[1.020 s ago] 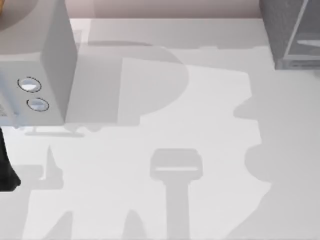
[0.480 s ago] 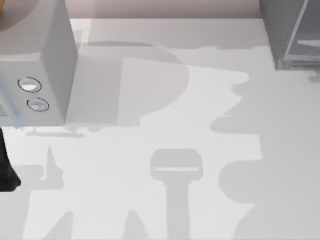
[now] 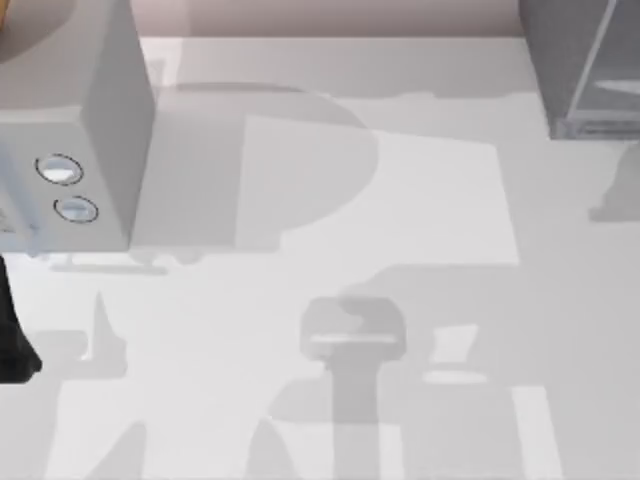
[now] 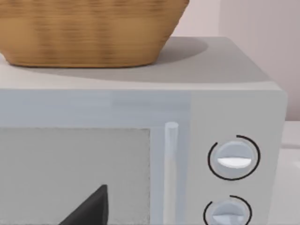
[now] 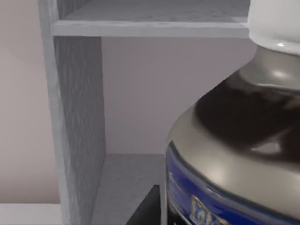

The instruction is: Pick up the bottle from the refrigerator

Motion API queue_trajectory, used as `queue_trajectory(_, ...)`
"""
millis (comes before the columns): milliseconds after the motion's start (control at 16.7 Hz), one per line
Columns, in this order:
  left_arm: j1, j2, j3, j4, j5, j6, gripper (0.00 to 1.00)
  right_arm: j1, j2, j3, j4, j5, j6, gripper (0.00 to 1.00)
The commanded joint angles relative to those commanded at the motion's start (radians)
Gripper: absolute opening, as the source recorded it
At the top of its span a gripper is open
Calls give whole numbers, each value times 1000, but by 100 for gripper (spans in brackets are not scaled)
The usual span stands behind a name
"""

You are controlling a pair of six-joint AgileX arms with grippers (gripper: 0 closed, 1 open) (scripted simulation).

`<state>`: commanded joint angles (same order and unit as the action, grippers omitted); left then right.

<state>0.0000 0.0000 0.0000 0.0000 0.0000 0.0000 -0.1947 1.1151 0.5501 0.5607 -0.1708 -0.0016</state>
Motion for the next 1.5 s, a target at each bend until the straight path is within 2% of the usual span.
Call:
queue_trajectory(480, 0, 0, 0, 0, 0, 0, 100, 126, -763, -357, -364, 111, 1, 0)
queue_trajectory(720, 0, 0, 0, 0, 0, 0, 100, 174, -1019, -491, -501, 153, 2, 0)
queue_trajectory(1140, 0, 0, 0, 0, 0, 0, 100, 195, -1115, -550, -561, 171, 2, 0)
queue_trajectory(1500, 0, 0, 0, 0, 0, 0, 100, 229, -1007, -495, -481, 208, 2, 0)
